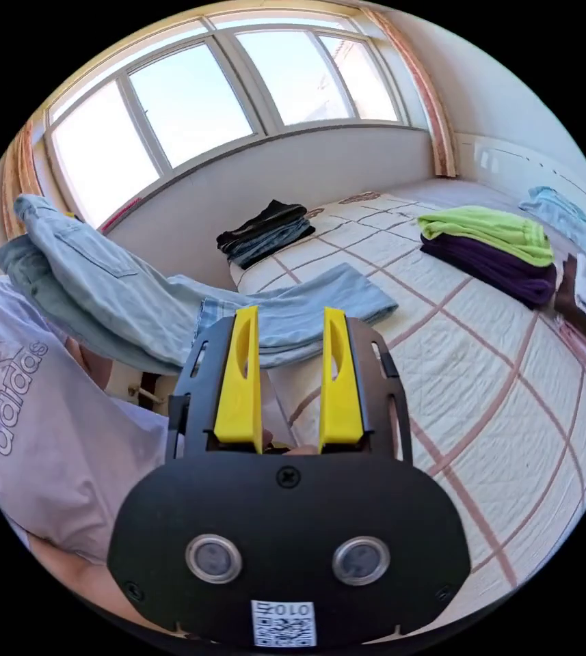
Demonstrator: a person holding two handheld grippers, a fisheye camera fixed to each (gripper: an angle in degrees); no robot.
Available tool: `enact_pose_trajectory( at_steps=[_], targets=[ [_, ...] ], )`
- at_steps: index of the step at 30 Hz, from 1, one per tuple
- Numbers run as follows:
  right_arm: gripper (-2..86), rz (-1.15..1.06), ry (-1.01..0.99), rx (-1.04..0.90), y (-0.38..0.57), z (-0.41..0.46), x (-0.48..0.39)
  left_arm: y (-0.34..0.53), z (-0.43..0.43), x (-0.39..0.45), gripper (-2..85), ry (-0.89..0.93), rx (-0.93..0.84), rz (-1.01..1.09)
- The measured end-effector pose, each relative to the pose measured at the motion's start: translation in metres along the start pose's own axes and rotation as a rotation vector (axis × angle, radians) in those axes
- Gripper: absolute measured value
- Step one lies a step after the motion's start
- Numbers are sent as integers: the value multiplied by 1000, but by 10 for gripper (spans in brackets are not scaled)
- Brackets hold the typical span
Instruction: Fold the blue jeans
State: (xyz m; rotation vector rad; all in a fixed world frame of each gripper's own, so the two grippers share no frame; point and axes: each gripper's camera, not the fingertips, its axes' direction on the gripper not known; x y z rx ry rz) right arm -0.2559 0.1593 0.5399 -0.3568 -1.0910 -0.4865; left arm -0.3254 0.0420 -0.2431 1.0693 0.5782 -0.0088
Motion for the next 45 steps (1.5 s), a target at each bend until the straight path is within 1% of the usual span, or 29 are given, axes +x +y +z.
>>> enact_pose_trajectory(
  at_steps=[1, 3, 8, 11, 14, 16, 18, 20, 23, 25, 27, 29, 31, 34, 36, 37, 40, 42, 43, 45],
  targets=[
    [135, -22, -4, -25, -5, 11, -5, 3, 3, -4, 80, -17, -38, -44],
    [138, -81, -41, -101, -20, 56, -26, 8, 4, -6, 77, -24, -47, -80],
    [169, -276, -99, -171, -39, 126, -106, 16, -18, -25, 73, -50, 148, -174],
    [178, -458, -66, -269, -40, 167, -161, 4, -24, -32, 72, -69, 166, -173],
    [173, -456, -29, -278, -46, 193, -175, -13, -15, -33, 70, -35, 105, -144],
    [169, -443, -77, -303, -49, 207, -166, -21, -9, -31, 70, -17, 86, -126],
    [162, -421, -194, -342, -51, 221, -148, -27, -6, -31, 69, -7, 74, -111],
    [154, -400, -262, -382, -49, 227, -135, -30, -9, -36, 67, -20, 76, -125],
    [144, -379, -226, -336, -52, 225, -122, -30, -19, -43, 65, -33, 127, -161],
    [144, -425, -194, -331, -62, 224, -127, -30, -23, -46, 63, -45, 154, -173],
    [137, -532, -152, -366, -76, 233, -147, -31, -24, -50, 60, -58, 166, -183],
    [123, -589, -151, -392, -82, 244, -161, -35, -20, -56, 57, -63, 160, -190],
    [102, -587, -162, -389, -88, 252, -165, -40, -14, -61, 54, -74, 136, -197],
    [60, -487, -160, -356, -102, 255, -157, -43, -8, -72, 50, -76, 122, -219],
    [53, -361, -106, -305, -116, 243, -141, -42, -7, -80, 48, -91, 130, -240],
    [52, -334, -81, -280, -120, 236, -137, -40, -7, -87, 46, -117, 137, -265],
    [49, -178, -22, -137, -137, 177, -102, -36, -9, -115, 44, -215, 153, -374],
    [48, -5, 111, 24, -142, 95, -67, -35, -9, -137, 43, -252, 161, -443],
    [48, 39, 143, 76, -140, 69, -59, -37, -8, -151, 43, -262, 163, -469],
    [47, 160, 294, 281, -120, -40, -46, -43, -5, -168, 43, -266, 160, -481]
  ],
)
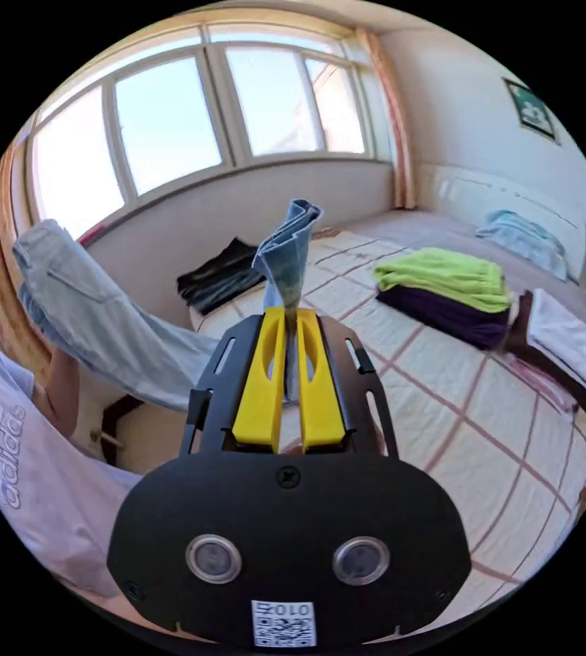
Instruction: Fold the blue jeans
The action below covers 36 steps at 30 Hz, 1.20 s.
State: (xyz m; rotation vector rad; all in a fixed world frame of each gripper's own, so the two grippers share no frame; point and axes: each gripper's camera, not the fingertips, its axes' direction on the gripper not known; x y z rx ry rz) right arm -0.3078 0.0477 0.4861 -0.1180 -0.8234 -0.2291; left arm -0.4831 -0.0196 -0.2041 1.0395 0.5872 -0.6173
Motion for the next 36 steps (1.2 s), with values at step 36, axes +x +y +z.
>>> enact_pose_trajectory(
  at_steps=[36],
  targets=[
    [44, 694, 834, -505, 130, -243, 312, 233, 291, -279, 122, -604, -1002, -404]
  ],
)
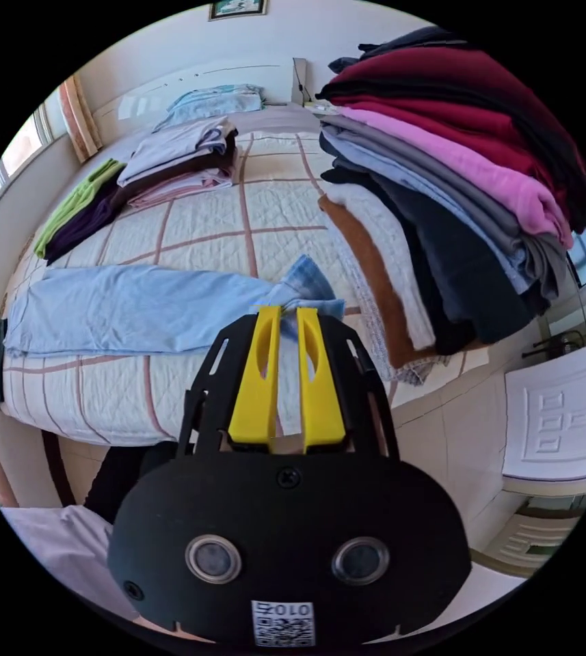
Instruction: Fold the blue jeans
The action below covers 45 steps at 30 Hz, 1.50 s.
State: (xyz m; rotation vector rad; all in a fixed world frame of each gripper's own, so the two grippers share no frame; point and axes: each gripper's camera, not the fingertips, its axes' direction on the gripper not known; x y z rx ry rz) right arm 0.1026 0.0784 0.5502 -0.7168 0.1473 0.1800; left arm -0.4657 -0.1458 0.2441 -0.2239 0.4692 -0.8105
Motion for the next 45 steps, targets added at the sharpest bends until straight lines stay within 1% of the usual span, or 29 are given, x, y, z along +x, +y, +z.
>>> enact_pose_trajectory(
  at_steps=[1, 2, 3, 5, 8, 11, 13, 14, 16, 18, 19, 23, 25, 28, 30, 32, 33, 35, 37, 39, 41, 43, 45],
  targets=[
    [45, 7, 14, -1, 0, 0, 1, -1, 22, 1, 129, 25, -48, -34],
    [48, 30, 15, 14, 3, -2, 4, 1, 41, -1, 133, 51, -45, -94],
    [52, 57, -15, 52, 9, -8, 9, 3, 50, -3, 135, 72, -40, -134],
    [55, 92, -69, 111, 21, -19, 18, 16, 88, -4, 144, 116, -80, -287],
    [56, 132, -117, 208, 52, -31, 29, 53, 113, 2, 151, 123, -24, -445],
    [71, 125, -103, 238, 81, -28, 34, 70, 141, -4, 156, 172, -49, -550],
    [83, 53, -147, 254, 96, -23, 33, 64, 142, -11, 155, 158, -38, -562],
    [91, 7, -193, 252, 103, -19, 32, 59, 143, -16, 154, 176, -30, -572],
    [104, -10, -275, 236, 113, -14, 36, 50, 147, -22, 150, 218, -26, -590],
    [104, 34, -390, 228, 123, -7, 52, 42, 151, -27, 143, 219, -34, -590],
    [103, 53, -414, 230, 126, -5, 56, 40, 154, -31, 136, 199, -41, -597],
    [103, 191, -664, 274, 131, 8, 93, 55, 160, -53, 96, 218, -19, -700],
    [108, 262, -696, 283, 127, 13, 111, 65, 156, -60, 81, 252, 1, -719],
    [115, 381, -668, 305, 109, 21, 140, 75, 140, -64, 60, 329, 72, -664],
    [119, 463, -732, 271, 85, 38, 157, 75, 129, -62, 51, 384, 112, -598],
    [96, 499, -804, 283, 69, 44, 167, 68, 115, -58, 44, 462, 145, -523],
    [69, 528, -814, 275, 60, 44, 173, 65, 110, -56, 43, 474, 149, -507],
    [51, 584, -829, 200, 50, 38, 183, 50, 83, -47, 40, 463, 140, -443],
    [46, 494, -791, 246, 43, 4, 183, 38, 54, -37, 39, 428, 113, -359],
    [43, 350, -640, 240, 42, -45, 177, 34, 19, -28, 39, 368, 98, -288],
    [43, 281, -563, 210, 53, -61, 178, 52, -26, -30, 40, 282, 108, -241],
    [43, 263, -541, 159, 68, -54, 186, 79, -43, -43, 42, 247, 80, -238],
    [44, 249, -594, 14, 81, -12, 193, 108, -38, -61, 45, 241, 9, -254]
  ],
)
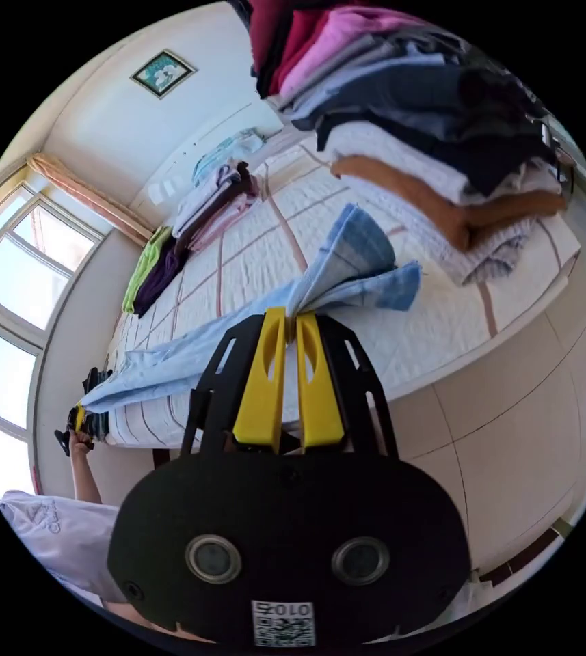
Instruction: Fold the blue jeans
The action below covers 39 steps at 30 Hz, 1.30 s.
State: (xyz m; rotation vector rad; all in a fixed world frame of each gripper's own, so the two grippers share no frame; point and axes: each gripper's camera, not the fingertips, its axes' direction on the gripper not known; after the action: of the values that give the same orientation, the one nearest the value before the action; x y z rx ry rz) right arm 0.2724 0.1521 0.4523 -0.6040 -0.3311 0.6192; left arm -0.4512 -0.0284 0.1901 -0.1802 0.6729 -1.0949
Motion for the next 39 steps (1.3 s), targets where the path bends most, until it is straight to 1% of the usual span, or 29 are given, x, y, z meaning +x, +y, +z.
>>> enact_pose_trajectory(
  at_steps=[2, 3, 5, 6, 9, 11, 14, 16, 18, 21, 25, 28, 29, 30, 31, 32, 33, 34, 36, 39],
  targets=[
    [45, 5, 15, -105, 6, 22, 16, 32, 14, -46, 49, -46, -137, -115],
    [45, 11, -15, -76, 12, 21, 20, 40, 15, -55, 50, -49, -152, -134],
    [47, 43, -63, -32, 18, 10, 25, 68, 1, -78, 55, 58, -96, -212],
    [48, 61, -77, -13, 22, 4, 27, 74, -3, -81, 56, 62, -89, -223],
    [54, 116, -84, 42, 37, -9, 34, 91, -25, -88, 59, -14, -77, -242],
    [58, 153, -108, 73, 46, -16, 39, 99, -46, -90, 57, -49, -24, -255],
    [59, 189, -158, 109, 58, -22, 39, 101, -56, -90, 57, -22, 1, -257],
    [58, 207, -134, 88, 58, -17, 37, 99, -50, -87, 57, -14, -16, -251],
    [50, 218, -123, 13, 57, -4, 34, 99, -40, -86, 57, 20, -44, -253],
    [42, 235, -118, 6, 63, -10, 25, 104, -28, -85, 57, 66, -54, -277],
    [37, 160, -104, -19, 67, -41, 0, 109, -39, -87, 59, 65, -32, -291],
    [35, 67, -156, 17, 65, -79, -25, 109, -51, -88, 60, 53, -32, -286],
    [34, 25, -204, 53, 64, -95, -35, 110, -55, -88, 61, 59, -29, -288],
    [34, -16, -298, 106, 62, -111, -45, 110, -56, -88, 61, 68, -27, -289],
    [34, -35, -357, 134, 62, -119, -49, 111, -58, -87, 63, 101, -34, -291],
    [34, -81, -467, 186, 60, -131, -60, 111, -58, -87, 65, 137, -42, -292],
    [34, -125, -518, 224, 58, -142, -73, 112, -58, -86, 66, 152, -45, -297],
    [34, -145, -520, 235, 57, -147, -80, 113, -60, -86, 68, 186, -46, -307],
    [34, -208, -453, 255, 55, -163, -112, 115, -63, -84, 70, 227, -50, -323],
    [35, -266, -338, 265, 57, -174, -145, 116, -81, -74, 68, 186, -37, -297]
  ],
)
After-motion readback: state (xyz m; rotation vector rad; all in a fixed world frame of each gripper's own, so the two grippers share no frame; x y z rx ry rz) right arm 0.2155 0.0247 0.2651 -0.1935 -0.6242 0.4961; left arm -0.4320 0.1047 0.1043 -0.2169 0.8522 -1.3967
